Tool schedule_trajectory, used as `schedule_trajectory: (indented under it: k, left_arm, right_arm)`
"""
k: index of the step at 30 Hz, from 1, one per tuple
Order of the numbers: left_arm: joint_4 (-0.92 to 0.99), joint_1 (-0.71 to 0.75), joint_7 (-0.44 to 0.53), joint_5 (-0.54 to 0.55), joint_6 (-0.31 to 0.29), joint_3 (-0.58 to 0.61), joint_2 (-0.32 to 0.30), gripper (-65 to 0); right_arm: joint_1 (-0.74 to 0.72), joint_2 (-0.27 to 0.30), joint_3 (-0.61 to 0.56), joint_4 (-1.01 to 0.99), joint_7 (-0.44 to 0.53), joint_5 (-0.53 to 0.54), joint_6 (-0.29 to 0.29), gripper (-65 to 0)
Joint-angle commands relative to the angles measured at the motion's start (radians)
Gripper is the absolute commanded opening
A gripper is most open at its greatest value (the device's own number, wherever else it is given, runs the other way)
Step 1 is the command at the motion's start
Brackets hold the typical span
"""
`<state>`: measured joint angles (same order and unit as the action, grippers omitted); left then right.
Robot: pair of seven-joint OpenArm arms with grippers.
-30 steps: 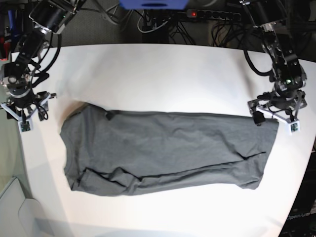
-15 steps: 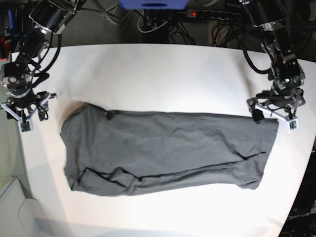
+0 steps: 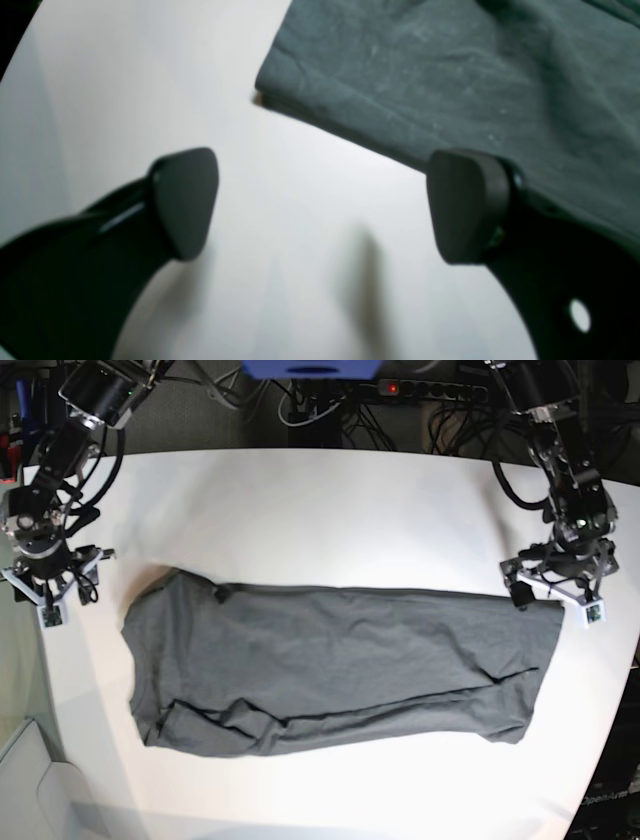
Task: Layout the t-shirt on the table in an organized manner, then fold the t-shirt properly
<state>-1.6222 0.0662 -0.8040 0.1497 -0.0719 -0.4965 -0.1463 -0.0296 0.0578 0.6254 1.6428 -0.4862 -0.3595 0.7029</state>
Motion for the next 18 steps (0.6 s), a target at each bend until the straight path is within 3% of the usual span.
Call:
schedule_trajectory:
  k: [1, 18]
  left_arm:
    - [-0.02, -0.016, 0.019, 0.003, 0.001, -0.001, -0.009, 0.0]
    - [-0.023, -0.018, 0.019, 0.003, 0.001, -0.001, 0.003, 0.0]
  right_arm:
    - [-0.013, 0.014, 0.0, 0.017, 0.024, 0.01, -0.005, -27.3]
    - [-0.016, 0.014, -0.002, 0.015, 0.024, 0.01, -0.005, -27.3]
